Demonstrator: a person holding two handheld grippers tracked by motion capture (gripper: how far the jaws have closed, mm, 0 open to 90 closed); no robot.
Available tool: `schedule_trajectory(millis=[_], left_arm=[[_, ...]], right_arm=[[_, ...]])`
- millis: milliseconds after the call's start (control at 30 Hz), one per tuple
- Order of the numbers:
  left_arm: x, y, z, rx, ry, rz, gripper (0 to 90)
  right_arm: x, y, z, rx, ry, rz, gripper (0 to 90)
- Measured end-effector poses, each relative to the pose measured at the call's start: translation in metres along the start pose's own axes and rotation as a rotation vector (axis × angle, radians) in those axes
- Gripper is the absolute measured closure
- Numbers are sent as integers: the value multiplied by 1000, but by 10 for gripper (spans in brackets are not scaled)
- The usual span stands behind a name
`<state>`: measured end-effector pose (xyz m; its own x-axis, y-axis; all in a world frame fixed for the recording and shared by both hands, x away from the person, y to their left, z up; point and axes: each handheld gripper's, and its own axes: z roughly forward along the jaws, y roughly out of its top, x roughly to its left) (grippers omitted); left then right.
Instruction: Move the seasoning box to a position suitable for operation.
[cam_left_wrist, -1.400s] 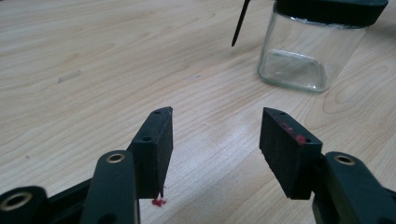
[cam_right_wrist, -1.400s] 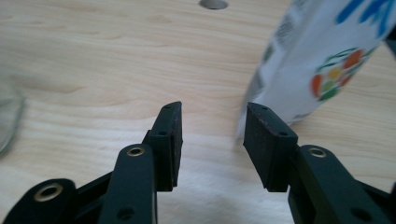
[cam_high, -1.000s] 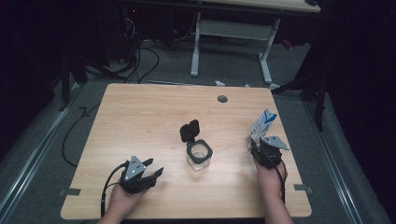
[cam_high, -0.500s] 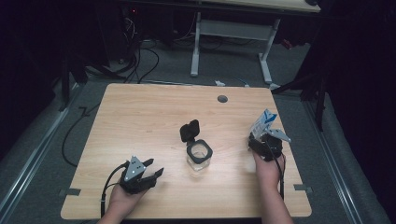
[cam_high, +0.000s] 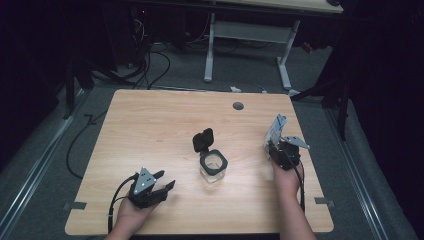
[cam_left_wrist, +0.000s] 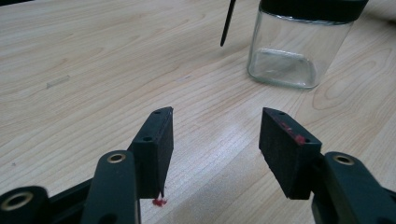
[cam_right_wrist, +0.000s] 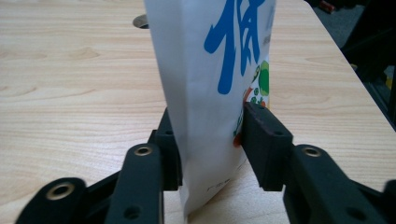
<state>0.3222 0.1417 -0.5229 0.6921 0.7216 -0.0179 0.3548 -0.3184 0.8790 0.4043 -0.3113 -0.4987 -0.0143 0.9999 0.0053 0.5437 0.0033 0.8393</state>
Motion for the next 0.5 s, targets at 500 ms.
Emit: schedule_trajectory(millis=[500], left_arm=[[1,0,0,1,1,0,452]], right_arm=[[14,-8,-12,-12,97,-66,715]])
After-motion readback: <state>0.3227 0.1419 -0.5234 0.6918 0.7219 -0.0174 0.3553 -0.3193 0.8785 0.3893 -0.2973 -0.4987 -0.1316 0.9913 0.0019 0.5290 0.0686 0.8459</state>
